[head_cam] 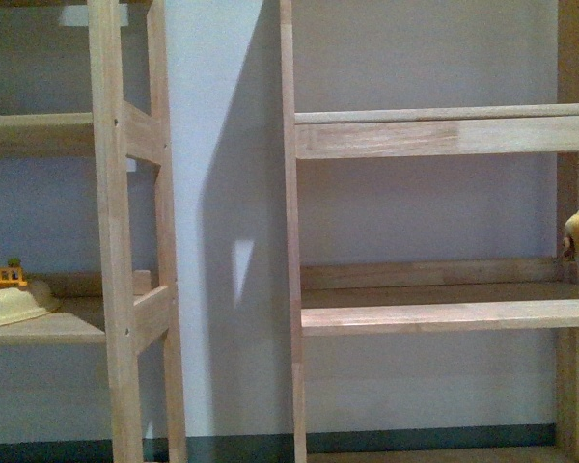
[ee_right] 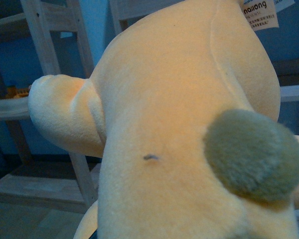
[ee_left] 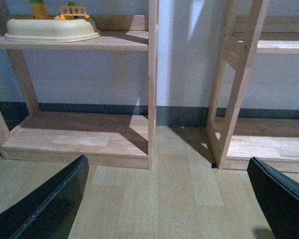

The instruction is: Put away toys

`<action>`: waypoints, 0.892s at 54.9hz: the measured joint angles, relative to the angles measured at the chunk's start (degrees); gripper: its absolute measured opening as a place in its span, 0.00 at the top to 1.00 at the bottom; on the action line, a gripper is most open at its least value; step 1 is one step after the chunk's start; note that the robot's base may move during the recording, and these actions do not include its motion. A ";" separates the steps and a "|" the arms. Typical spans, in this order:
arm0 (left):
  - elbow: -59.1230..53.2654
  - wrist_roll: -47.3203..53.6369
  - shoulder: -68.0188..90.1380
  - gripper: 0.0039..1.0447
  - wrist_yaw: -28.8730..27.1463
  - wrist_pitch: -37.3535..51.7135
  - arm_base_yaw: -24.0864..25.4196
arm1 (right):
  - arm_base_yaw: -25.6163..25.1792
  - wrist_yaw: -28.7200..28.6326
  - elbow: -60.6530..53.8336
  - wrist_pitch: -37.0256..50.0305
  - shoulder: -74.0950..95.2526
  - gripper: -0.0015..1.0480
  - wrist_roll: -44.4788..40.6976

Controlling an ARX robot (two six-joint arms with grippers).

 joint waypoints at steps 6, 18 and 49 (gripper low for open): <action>0.00 0.00 0.00 0.05 0.00 0.00 0.00 | 0.02 -0.24 0.00 0.00 0.00 0.81 0.00; 0.00 0.00 0.00 0.05 -0.02 0.00 0.00 | 0.02 -0.15 0.00 0.00 0.00 0.81 0.00; 0.00 0.00 0.02 0.05 -0.02 0.00 0.00 | 0.00 -0.15 0.00 0.00 0.00 0.81 0.00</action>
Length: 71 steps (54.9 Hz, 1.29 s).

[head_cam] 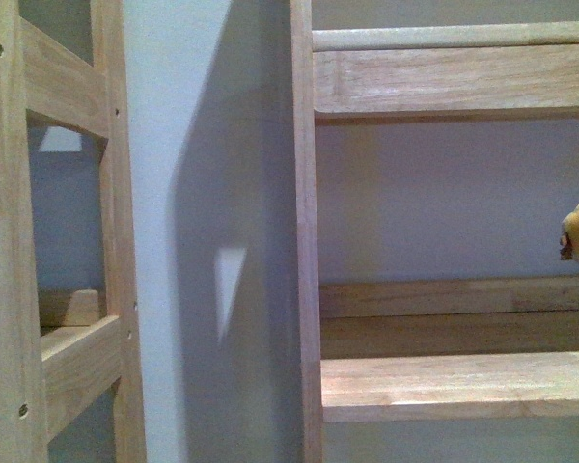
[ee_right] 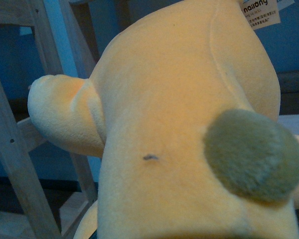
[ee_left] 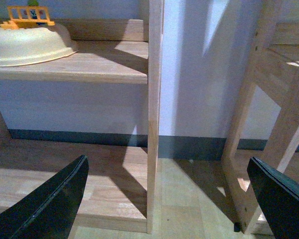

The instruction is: Put away toys

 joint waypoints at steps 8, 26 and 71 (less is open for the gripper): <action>0.00 0.00 0.00 0.05 0.00 0.00 0.00 | -0.57 -1.18 1.05 -3.34 0.46 0.81 -0.57; 0.00 0.00 0.00 0.05 0.00 0.00 0.00 | -11.26 -8.66 27.56 -10.78 15.76 0.81 -1.38; 0.00 0.00 -0.02 0.05 0.00 0.00 0.00 | 11.19 8.52 92.85 -19.82 66.79 0.81 -5.88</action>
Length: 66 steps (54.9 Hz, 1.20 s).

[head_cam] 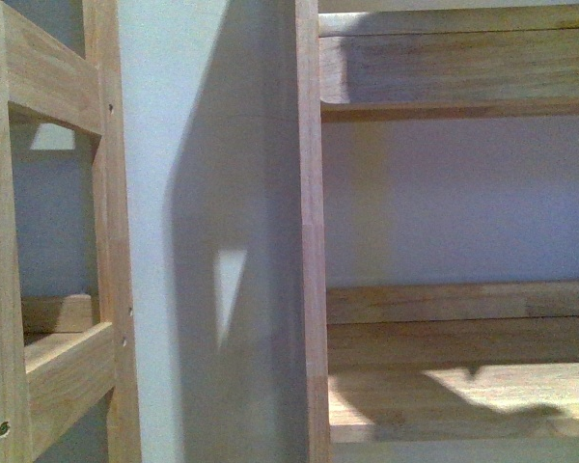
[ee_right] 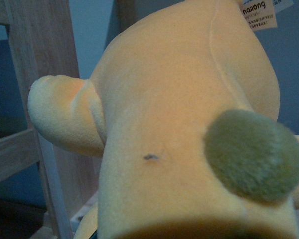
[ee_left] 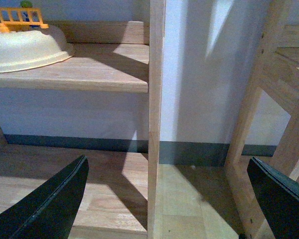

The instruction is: Put away toys

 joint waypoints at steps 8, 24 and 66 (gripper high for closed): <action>0.00 0.00 0.02 0.05 0.00 0.00 0.00 | 2.14 0.46 9.90 -4.61 6.95 0.81 0.20; 0.00 0.00 0.00 0.05 0.00 0.00 0.00 | 2.10 0.55 24.35 -11.30 18.47 0.81 0.72; 0.00 0.00 0.00 0.05 0.00 0.00 0.00 | -3.67 -6.60 37.86 -17.07 30.80 0.81 14.58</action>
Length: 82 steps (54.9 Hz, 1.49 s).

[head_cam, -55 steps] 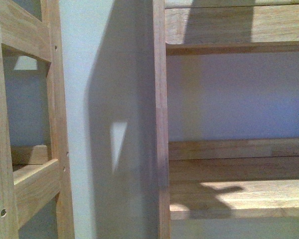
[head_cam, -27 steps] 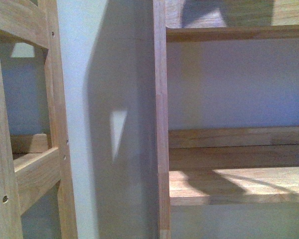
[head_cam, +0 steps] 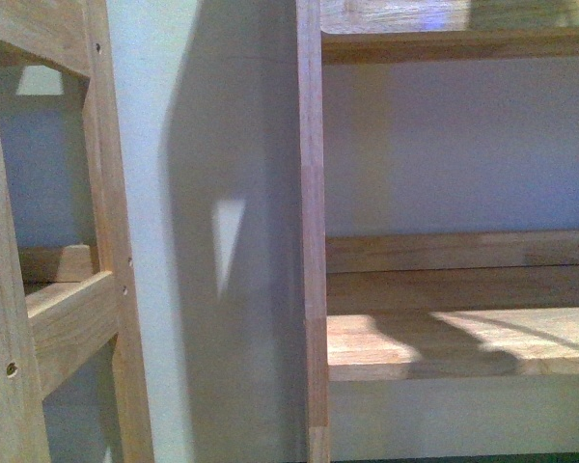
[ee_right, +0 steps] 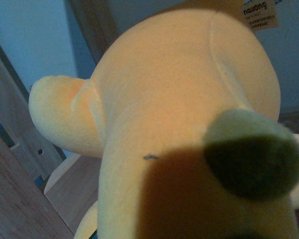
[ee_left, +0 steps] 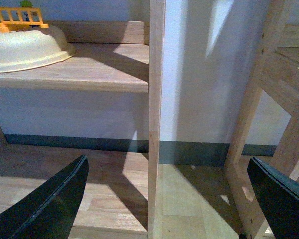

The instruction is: Put away toys

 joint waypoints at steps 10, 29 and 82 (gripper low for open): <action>0.00 0.00 0.00 0.05 0.00 0.00 0.00 | -0.52 -2.25 -2.03 0.57 0.02 0.81 3.96; 0.00 0.00 0.00 0.05 0.00 0.00 0.00 | -1.49 -7.48 4.00 -4.92 3.65 0.81 5.88; 0.00 0.00 0.00 0.05 0.00 0.00 0.00 | -3.08 -1.29 5.38 8.33 7.37 0.08 -5.64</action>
